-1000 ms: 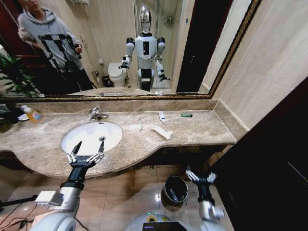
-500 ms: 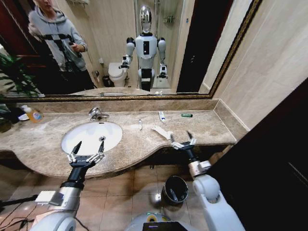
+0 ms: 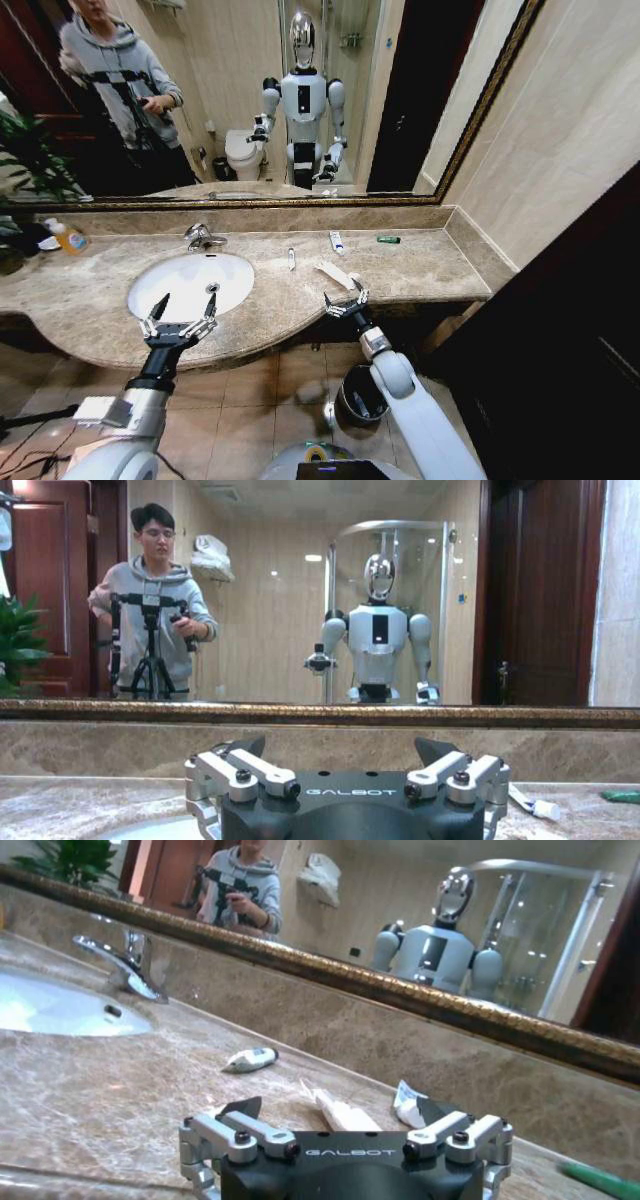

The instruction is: Pick up the trash from the sink and place it in the trash bin.

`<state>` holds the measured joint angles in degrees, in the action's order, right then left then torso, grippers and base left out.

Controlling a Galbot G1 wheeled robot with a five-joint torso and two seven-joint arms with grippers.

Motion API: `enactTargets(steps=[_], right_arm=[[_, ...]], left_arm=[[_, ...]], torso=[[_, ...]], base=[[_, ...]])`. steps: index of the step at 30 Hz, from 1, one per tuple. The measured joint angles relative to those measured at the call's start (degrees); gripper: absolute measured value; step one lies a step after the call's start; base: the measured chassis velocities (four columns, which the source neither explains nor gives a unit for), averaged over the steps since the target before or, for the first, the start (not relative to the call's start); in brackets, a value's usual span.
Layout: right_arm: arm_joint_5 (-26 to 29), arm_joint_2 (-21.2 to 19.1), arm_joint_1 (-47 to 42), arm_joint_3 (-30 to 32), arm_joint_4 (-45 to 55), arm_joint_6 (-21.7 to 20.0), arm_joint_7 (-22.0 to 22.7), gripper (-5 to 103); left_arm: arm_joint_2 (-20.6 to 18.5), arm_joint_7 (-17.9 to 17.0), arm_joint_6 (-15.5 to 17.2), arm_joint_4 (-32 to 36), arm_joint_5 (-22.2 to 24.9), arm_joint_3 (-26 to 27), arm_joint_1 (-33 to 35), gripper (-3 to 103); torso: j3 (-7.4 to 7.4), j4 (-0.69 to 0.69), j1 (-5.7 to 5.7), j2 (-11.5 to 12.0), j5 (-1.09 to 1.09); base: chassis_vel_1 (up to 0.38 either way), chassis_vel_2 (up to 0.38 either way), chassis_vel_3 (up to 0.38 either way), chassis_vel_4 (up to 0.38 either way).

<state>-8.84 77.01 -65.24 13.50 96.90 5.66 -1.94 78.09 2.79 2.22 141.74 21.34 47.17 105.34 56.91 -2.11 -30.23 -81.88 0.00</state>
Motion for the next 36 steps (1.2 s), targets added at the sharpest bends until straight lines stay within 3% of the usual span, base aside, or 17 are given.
enactTargets(steps=[9,15,17,21,24,26,27,29,31,33,36], right_arm=[[0.2,0.7,5.2,-2.1,-4.6,-1.6,0.7,101],[0.3,0.7,7.4,-2.2,-8.0,-2.5,1.2,82],[0.3,0.6,7.6,-2.1,-8.4,-2.5,1.1,82],[0.7,0.8,8.3,-1.7,-9.4,-3.0,1.2,66],[1.0,0.8,8.3,-1.7,-9.3,-3.3,1.2,66],[1.4,0.5,8.2,-1.6,-9.0,-3.8,1.2,54],[1.4,0.5,8.2,-1.6,-9.0,-3.8,1.2,54],[2.2,-0.1,8.0,-1.5,-8.1,-4.6,1.1,50],[3.1,-1.0,7.6,-1.4,-7.0,-5.4,0.9,38],[3.5,-1.6,7.4,-1.3,-6.4,-5.8,0.7,38],[4.9,-3.5,6.8,-0.6,-4.8,-6.7,0.4,27]], left_arm=[[0.0,0.0,0.0,0.0,0.0,0.0,0.0,100],[0.0,0.0,0.0,0.0,0.0,0.0,0.0,100],[0.0,0.0,0.0,0.0,0.0,0.0,0.0,100],[0.0,0.0,0.0,0.0,0.0,0.0,0.0,100],[0.0,0.0,0.0,0.0,0.0,0.0,0.0,100],[0.0,0.0,0.0,0.0,0.0,0.0,0.0,100],[0.0,0.0,0.0,0.0,0.0,0.0,0.0,100],[0.0,0.0,0.0,0.0,0.0,0.0,0.0,100],[0.0,0.0,0.0,0.0,0.0,0.0,0.0,100],[0.0,0.0,0.0,0.0,0.0,0.0,0.0,100],[0.0,0.0,0.0,0.0,0.0,0.0,0.0,100]], torso=[[0.0,0.0,0.0,0.0,0.0],[0.0,0.0,0.0,0.0,0.0],[0.0,0.0,0.0,0.0,0.0],[-0.01,0.0,0.01,0.0,0.0],[-0.01,0.0,0.01,0.0,0.0],[-0.01,0.0,0.01,0.0,0.0],[-0.01,0.0,0.01,0.0,0.0],[0.0,0.0,0.0,0.0,0.01],[-0.01,0.0,0.01,0.0,0.0],[-0.01,0.0,0.01,0.0,0.0],[-0.01,0.0,0.01,0.0,0.0]], base=[[0.0,0.0,0.0,0.0],[0.0,0.0,0.0,0.0],[0.0,0.0,0.0,0.0],[0.0,0.0,0.0,0.0],[0.0,0.0,0.0,0.0],[0.0,0.0,0.0,0.0],[0.0,0.0,0.0,0.0],[0.0,0.0,0.0,0.0],[0.0,0.0,0.0,0.0],[0.0,0.0,0.0,0.0],[0.0,0.0,0.0,0.0]])
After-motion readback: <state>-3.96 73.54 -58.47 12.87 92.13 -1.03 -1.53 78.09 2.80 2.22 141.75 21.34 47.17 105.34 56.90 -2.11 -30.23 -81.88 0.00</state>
